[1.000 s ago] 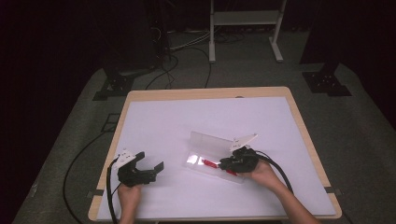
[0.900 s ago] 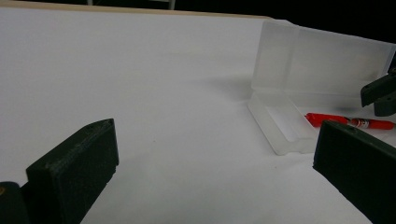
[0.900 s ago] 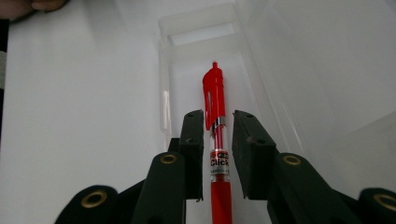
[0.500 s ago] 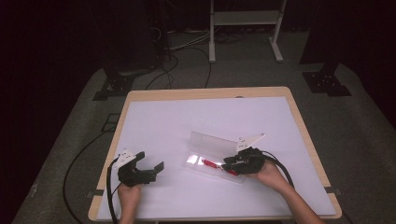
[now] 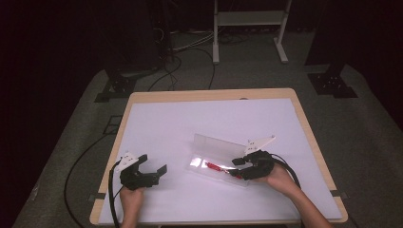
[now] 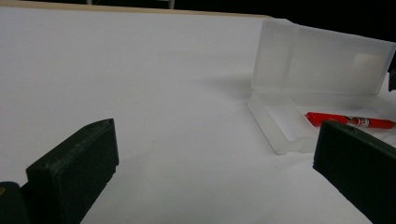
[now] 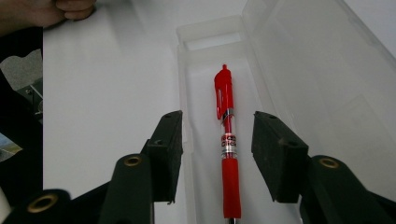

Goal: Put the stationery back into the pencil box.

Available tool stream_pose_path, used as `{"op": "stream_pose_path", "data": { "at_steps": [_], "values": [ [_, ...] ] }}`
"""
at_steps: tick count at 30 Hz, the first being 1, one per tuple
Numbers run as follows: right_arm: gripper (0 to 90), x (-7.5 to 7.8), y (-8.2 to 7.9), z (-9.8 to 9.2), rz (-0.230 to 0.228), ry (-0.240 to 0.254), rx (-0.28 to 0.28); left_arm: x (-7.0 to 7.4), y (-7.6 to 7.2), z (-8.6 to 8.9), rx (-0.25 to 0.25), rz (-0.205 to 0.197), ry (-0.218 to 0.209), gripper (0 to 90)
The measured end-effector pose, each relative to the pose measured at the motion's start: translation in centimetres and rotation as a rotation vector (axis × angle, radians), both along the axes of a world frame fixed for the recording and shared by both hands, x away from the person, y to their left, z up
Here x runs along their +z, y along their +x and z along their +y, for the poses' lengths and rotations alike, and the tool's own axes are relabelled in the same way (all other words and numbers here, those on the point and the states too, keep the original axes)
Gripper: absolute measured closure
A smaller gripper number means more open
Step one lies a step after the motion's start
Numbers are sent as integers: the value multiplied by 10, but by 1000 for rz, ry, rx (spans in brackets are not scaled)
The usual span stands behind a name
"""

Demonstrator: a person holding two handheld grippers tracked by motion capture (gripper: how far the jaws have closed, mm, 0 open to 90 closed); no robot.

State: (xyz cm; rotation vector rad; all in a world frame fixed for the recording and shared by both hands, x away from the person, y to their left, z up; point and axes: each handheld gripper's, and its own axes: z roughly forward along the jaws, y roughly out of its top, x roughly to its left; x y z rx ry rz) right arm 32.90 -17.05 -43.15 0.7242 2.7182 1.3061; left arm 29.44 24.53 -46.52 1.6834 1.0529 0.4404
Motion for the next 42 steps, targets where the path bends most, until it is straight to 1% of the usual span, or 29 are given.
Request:
{"op": "stream_pose_path", "data": {
  "at_steps": [4,11,13,18,24,29,33,42],
  "values": [
    [498,2,-2,-4,2,5,-8,0,0,0,0,0,-2,0],
    [438,5,-7,-13,-10,5,-17,0,0,0,0,0,-1,0],
    [425,6,-8,-15,-6,16,-16,0,0,0,-1,0,-1,0],
    [390,6,-11,-21,-6,12,-17,0,0,0,-1,1,1,0],
    [370,6,-14,-28,-7,9,-24,0,0,0,-1,1,2,0],
    [364,9,-17,-34,-16,19,-37,0,0,0,-1,1,2,0],
    [362,9,-18,-40,-18,13,-44,0,0,0,-2,0,3,0],
    [360,8,-23,-59,-17,18,-83,0,0,0,-1,-1,5,0]
  ]
}}
